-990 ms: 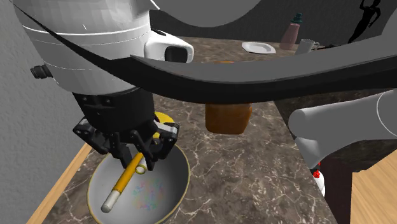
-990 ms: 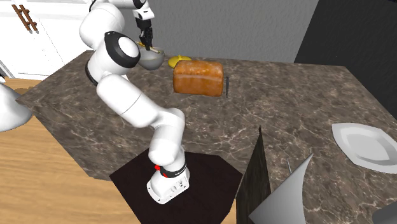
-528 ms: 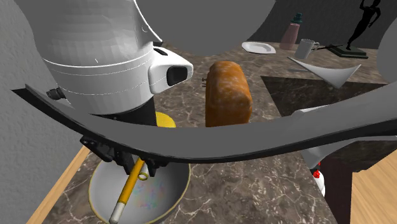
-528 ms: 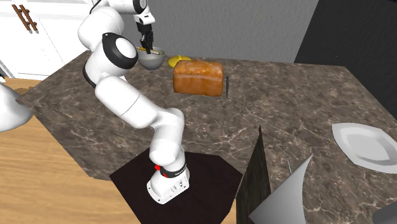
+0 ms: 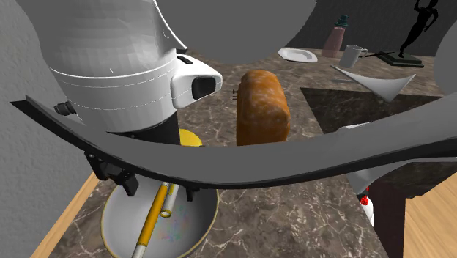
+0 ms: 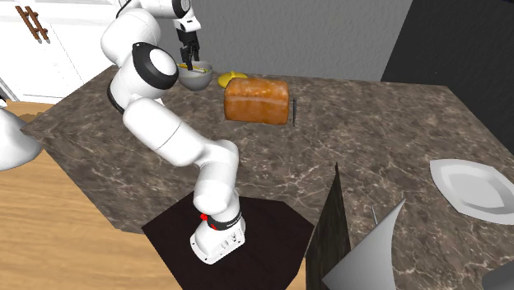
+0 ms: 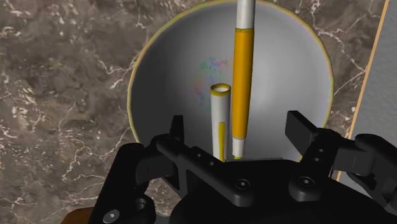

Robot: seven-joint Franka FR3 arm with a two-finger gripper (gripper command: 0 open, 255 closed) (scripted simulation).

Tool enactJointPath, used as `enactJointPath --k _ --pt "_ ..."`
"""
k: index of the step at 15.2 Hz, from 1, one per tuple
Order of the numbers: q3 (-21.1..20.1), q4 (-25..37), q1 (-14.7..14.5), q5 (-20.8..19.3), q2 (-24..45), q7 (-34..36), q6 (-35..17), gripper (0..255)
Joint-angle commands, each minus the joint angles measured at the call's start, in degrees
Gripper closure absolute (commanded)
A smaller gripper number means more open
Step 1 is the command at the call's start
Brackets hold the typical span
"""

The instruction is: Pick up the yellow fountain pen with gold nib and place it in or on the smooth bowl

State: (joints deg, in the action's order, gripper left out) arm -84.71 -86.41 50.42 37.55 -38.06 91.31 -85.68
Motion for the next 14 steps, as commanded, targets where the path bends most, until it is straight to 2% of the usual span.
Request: enactJointPath --k 1,2,6,14 --pt "0.0 0.0 0.0 0.0 0.0 0.0 0.0 0" --pt "0.0 0.0 0.0 0.0 0.0 0.0 0.0 0" --pt "-1.6 9.8 4.9 -1.2 2.0 2.0 6.9 0" --pt "-1.6 9.8 5.0 -1.1 2.0 2.0 6.9 0"
